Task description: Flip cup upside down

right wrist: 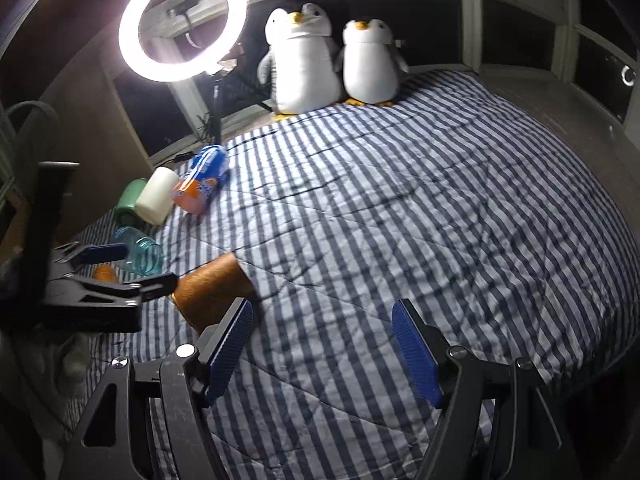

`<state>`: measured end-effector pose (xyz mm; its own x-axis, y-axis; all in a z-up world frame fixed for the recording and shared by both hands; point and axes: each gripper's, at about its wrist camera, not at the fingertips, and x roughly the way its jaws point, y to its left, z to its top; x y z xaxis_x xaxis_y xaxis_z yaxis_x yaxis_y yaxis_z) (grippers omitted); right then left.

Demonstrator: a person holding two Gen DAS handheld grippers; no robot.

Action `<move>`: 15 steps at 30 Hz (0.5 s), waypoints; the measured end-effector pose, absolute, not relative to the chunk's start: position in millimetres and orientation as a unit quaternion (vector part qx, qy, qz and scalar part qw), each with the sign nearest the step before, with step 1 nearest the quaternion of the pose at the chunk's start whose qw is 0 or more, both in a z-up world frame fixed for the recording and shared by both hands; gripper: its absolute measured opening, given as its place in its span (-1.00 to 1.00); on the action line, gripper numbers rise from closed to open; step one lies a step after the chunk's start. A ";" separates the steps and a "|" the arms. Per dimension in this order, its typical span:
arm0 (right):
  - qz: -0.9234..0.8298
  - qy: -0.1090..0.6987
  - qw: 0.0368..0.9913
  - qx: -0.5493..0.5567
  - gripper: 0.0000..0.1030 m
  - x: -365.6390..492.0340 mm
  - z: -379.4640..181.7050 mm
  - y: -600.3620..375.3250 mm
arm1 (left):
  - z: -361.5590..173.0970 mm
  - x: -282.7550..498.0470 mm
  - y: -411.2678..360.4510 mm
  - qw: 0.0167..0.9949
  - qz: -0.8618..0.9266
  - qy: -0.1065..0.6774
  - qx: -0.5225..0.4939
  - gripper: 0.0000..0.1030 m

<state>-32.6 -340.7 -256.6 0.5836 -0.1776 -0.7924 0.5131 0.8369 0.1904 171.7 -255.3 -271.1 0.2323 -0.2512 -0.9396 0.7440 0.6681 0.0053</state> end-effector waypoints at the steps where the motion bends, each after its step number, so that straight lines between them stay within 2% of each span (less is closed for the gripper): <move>1: -0.204 0.409 0.865 0.206 0.34 -37.0 -256.8 -343.2 | -278.3 174.3 -263.6 0.736 -0.336 0.533 0.248 0.99; 10: -0.225 0.406 0.857 0.222 0.34 -59.6 -263.8 -359.4 | -325.0 188.6 -313.9 0.659 -0.349 0.583 0.323 0.98; 15: -0.227 0.404 0.856 0.228 0.34 -65.1 -266.4 -364.9 | -347.6 199.5 -327.1 0.637 -0.337 0.602 0.344 0.84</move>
<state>-65.1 -364.9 -266.4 0.5700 -0.2047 -0.7957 0.5734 0.7927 0.2069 199.5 -327.1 -347.6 0.0484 -0.0161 -0.9987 0.8439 0.5355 0.0323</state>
